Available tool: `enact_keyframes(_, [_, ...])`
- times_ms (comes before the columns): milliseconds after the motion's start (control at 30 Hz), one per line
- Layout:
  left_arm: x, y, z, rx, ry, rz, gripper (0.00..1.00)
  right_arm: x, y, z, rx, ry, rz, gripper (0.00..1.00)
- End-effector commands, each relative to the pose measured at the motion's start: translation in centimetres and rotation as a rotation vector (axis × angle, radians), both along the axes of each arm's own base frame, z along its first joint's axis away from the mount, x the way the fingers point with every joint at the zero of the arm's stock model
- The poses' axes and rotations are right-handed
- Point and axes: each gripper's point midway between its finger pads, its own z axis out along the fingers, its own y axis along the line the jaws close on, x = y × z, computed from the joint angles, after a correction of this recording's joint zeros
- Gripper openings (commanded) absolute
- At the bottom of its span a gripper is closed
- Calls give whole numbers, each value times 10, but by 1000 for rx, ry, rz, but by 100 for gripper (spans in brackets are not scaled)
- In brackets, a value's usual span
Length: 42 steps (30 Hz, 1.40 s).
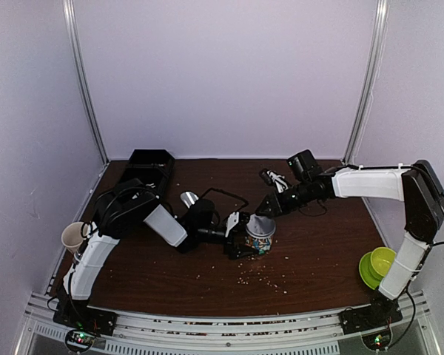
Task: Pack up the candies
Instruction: Screw the box lid onto the packing box.
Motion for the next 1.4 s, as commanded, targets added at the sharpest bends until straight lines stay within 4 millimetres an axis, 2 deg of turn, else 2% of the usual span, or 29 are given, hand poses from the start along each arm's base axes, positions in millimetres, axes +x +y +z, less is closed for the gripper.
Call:
enact_keyframes(0, [8, 16, -49, 138, 94, 67, 87, -5, -2, -2, 14, 5, 11, 25])
enact_keyframes(200, [9, 15, -50, 142, 97, 70, 87, -16, -7, -9, 20, 28, 11, 16])
enact_keyframes(633, [12, 15, -52, 151, 102, 86, 87, -53, -29, -18, 23, 73, -32, 11])
enact_keyframes(967, [13, 15, -53, 157, 102, 91, 87, -85, -37, -23, 28, 105, -26, 11])
enact_keyframes(1133, [13, 15, -53, 158, 103, 89, 87, -87, -43, -16, 15, 81, -35, 13])
enact_keyframes(1367, [12, 15, -52, 156, 103, 84, 87, -60, -43, 24, 9, -50, -70, 23])
